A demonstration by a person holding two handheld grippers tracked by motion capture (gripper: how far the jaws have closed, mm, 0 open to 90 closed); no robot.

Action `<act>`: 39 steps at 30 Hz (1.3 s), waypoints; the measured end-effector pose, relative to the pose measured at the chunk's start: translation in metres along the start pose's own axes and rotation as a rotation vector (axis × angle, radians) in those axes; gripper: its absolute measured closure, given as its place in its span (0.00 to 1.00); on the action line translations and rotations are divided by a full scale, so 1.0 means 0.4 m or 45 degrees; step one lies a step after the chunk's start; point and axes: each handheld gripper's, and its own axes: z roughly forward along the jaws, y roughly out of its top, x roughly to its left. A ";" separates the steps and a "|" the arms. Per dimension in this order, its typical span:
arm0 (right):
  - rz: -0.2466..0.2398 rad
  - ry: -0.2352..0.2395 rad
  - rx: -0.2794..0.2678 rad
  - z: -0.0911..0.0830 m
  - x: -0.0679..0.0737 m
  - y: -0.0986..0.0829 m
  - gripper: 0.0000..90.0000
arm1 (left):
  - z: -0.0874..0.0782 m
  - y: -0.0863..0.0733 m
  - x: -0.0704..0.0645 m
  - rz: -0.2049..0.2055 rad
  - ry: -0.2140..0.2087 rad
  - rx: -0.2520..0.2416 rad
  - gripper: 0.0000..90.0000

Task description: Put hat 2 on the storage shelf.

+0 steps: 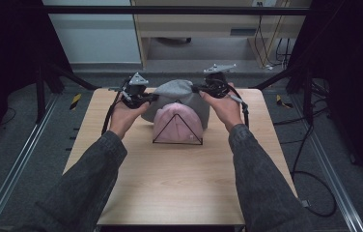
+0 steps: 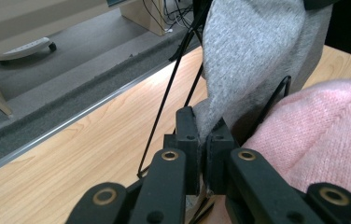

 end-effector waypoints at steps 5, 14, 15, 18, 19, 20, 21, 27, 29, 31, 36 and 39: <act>0.000 0.000 0.016 0.006 -0.003 -0.005 0.96 | 0.005 -0.011 -0.002 -0.005 -0.005 0.013 0.97; -0.003 -0.002 0.033 0.014 -0.001 -0.015 0.96 | 0.015 -0.032 -0.005 -0.020 -0.006 0.028 0.97; -0.003 -0.004 0.038 0.015 -0.001 -0.016 0.96 | 0.017 -0.034 -0.005 -0.019 -0.007 0.036 0.97; 0.000 -0.005 0.042 0.018 0.001 -0.020 0.96 | 0.021 -0.039 -0.006 -0.026 -0.005 0.036 0.97; 0.002 -0.004 0.046 0.019 0.001 -0.022 0.96 | 0.022 -0.041 -0.006 -0.028 -0.007 0.039 0.97; 0.001 -0.005 0.050 0.020 0.002 -0.024 0.96 | 0.024 -0.044 -0.007 -0.030 -0.005 0.040 0.97; 0.002 -0.004 0.052 0.022 0.001 -0.027 0.96 | 0.026 -0.047 -0.006 -0.031 -0.007 0.045 0.97; 0.018 -0.006 0.075 0.029 0.002 -0.045 0.96 | 0.036 -0.060 -0.009 -0.039 -0.008 0.062 0.97; 0.022 -0.009 0.082 0.032 0.001 -0.051 0.96 | 0.039 -0.063 -0.009 -0.046 -0.008 0.067 0.97; 0.021 -0.013 0.090 0.035 -0.001 -0.057 0.96 | 0.043 -0.068 -0.011 -0.052 -0.007 0.071 0.97; 0.040 -0.011 0.095 0.037 -0.002 -0.068 0.96 | 0.047 -0.073 -0.014 -0.049 -0.009 0.084 0.96; 0.047 -0.011 0.103 0.039 -0.006 -0.077 0.91 | 0.050 -0.074 -0.015 -0.066 0.001 0.085 0.93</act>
